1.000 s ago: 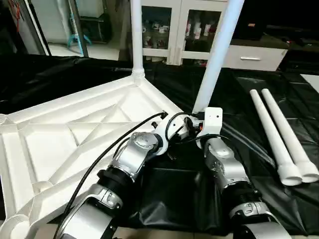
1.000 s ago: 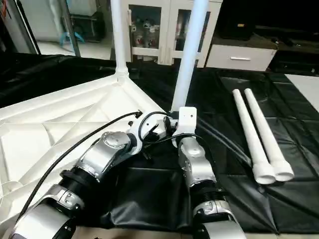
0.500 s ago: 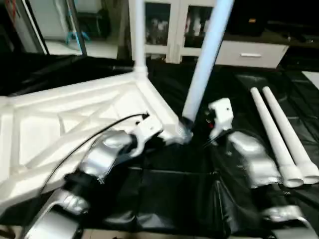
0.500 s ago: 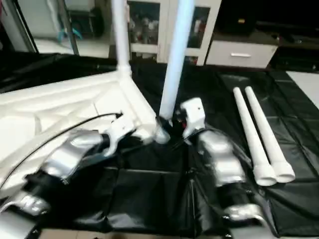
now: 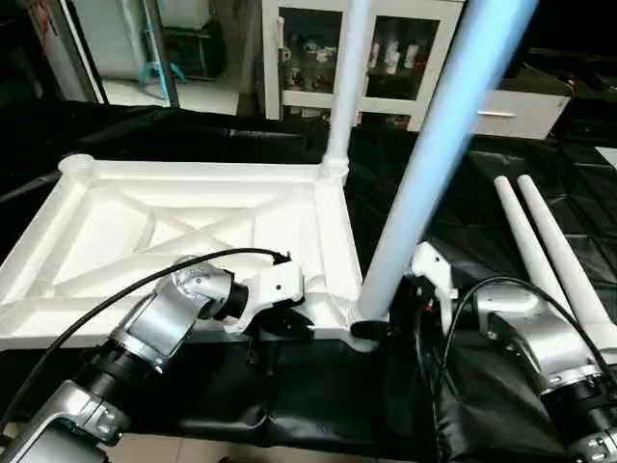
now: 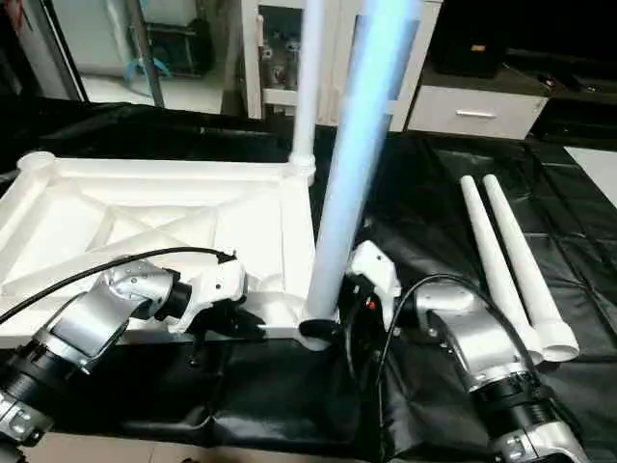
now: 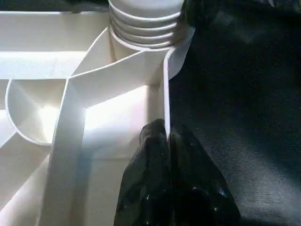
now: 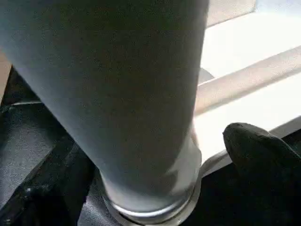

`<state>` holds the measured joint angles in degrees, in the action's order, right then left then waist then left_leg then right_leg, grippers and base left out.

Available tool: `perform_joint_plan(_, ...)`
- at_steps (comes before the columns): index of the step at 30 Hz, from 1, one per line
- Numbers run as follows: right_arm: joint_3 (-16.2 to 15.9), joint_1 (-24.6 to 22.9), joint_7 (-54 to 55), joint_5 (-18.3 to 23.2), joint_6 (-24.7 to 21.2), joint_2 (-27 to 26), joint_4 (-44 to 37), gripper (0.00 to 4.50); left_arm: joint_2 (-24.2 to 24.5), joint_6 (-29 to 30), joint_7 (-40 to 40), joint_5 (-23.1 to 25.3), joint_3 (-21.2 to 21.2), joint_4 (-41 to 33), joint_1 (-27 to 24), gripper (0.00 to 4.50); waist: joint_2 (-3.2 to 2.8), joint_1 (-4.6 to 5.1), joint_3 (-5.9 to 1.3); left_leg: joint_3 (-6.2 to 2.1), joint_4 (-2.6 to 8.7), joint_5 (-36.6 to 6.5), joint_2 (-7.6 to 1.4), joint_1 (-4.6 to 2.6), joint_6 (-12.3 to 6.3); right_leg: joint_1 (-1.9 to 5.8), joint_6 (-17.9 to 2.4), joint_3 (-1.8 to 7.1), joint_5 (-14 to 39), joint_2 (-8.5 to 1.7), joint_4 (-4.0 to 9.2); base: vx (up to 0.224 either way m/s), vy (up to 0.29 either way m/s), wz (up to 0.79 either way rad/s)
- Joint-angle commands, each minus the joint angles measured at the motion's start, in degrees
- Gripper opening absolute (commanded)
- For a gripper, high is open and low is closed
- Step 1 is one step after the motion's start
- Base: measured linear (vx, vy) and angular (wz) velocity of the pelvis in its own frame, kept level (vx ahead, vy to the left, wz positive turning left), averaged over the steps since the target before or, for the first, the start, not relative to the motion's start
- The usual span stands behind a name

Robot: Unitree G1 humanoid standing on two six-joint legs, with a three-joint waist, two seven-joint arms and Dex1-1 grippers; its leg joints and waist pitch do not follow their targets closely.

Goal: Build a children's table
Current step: Rotate leg to tighten

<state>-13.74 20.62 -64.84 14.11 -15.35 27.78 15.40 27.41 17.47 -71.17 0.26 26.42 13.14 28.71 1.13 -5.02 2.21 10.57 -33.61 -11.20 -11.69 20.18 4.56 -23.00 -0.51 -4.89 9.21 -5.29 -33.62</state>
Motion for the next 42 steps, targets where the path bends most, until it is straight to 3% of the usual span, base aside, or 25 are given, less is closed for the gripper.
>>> perform_joint_plan(1,-1.0,0.9,-0.9,-0.1,-0.4,0.7,-1.5,4.43,-0.2,0.6,-2.9,0.6,3.7,-0.6,-1.2,0.00,0.27,0.19,-3.01,-0.43,4.43,-12.4,-1.86,-0.34,-1.46,2.54,-11.5,2.84,14.2,-3.09,3.29,0.000,0.000,0.00)
perform_joint_plan(8,-1.1,0.9,-3.6,-0.2,-0.6,1.2,-1.1,3.89,0.2,0.9,-3.3,1.1,3.9,-0.8,-1.2,0.00,0.15,0.10,-3.06,-0.36,4.29,-11.7,-1.83,-0.38,-1.91,2.61,-12.2,2.82,13.2,-3.09,3.20,0.000,0.000,0.00)
perform_joint_plan(19,-1.3,0.3,-4.4,-0.5,-0.3,0.9,-1.0,2.84,0.5,1.8,-3.3,1.1,4.1,-1.4,-1.5,0.00,0.27,0.07,-3.02,-0.45,4.26,-12.6,-1.80,-0.39,-1.46,2.54,-11.2,2.88,16.0,-3.11,3.37,0.000,0.000,0.00)
perform_joint_plan(29,-1.1,-0.2,-3.1,-1.2,0.0,0.1,-0.1,2.72,0.8,2.4,-3.4,1.1,4.4,-1.9,-1.9,0.00,0.33,0.13,-3.03,-0.44,4.22,-12.2,-1.75,-0.32,-1.60,2.61,-11.4,2.85,15.4,-3.08,3.26,0.000,0.000,0.00)
perform_joint_plan(33,0.4,0.6,3.1,-2.9,1.2,-2.2,3.4,2.72,0.0,1.9,-1.9,1.1,3.7,-1.4,-1.9,0.00,0.39,0.39,-2.77,-0.54,4.46,-14.5,-1.66,-0.24,-0.81,2.46,-10.4,2.79,18.9,-3.09,3.68,0.000,0.000,0.00)
perform_joint_plan(34,1.7,1.5,9.6,-4.2,1.0,-4.7,6.4,2.72,-2.3,1.6,2.4,1.6,2.1,0.6,-1.1,0.00,0.34,0.85,-2.36,-0.64,4.71,-16.6,-1.61,-0.12,-0.14,2.20,-9.2,2.68,23.0,-3.00,4.14,0.000,0.000,0.00)
perform_joint_plan(36,3.1,2.4,16.9,-5.2,-0.4,-7.7,9.4,2.72,-5.8,2.3,9.2,2.5,0.0,3.9,0.4,0.00,0.46,1.31,-2.46,-0.97,4.50,-20.3,-1.40,-0.86,1.13,1.86,-7.2,2.35,29.7,-3.27,4.92,0.000,0.000,0.00)
perform_joint_plan(37,3.4,2.5,18.1,-5.4,-0.8,-8.3,9.7,2.72,-6.5,2.6,10.6,2.7,-0.4,4.5,0.7,0.00,0.61,1.70,-2.43,-1.11,4.46,-20.9,-1.30,-0.78,1.46,1.79,-6.2,2.23,31.7,-3.22,5.20,0.000,0.000,0.00)
perform_joint_plan(39,5.9,3.5,27.2,-5.3,-2.4,-12.6,12.2,2.72,-10.9,4.9,19.1,3.2,-3.3,8.6,2.9,0.00,0.43,2.17,-2.35,-1.11,4.37,-21.9,-1.20,-0.88,1.25,1.31,-5.5,2.20,32.8,-3.15,5.55,0.000,0.000,0.00)
perform_joint_plan(40,7.7,4.2,33.4,-5.4,-3.1,-15.3,13.9,2.72,-13.7,6.5,24.3,3.4,-5.2,11.2,4.3,0.00,0.51,2.30,-2.45,-1.39,4.29,-22.6,-1.15,-1.19,1.82,1.34,-5.0,1.73,34.2,-3.15,5.95,-0.051,0.014,0.00)
perform_joint_plan(42,10.1,5.9,43.8,-6.0,-2.5,-19.3,17.5,2.72,-16.5,7.4,30.5,3.8,-6.9,14.6,6.0,0.00,0.27,2.79,-2.42,-1.65,4.42,-23.4,-1.02,-0.84,2.00,1.46,-4.1,1.37,35.0,-3.22,6.17,-0.051,0.017,-0.03)
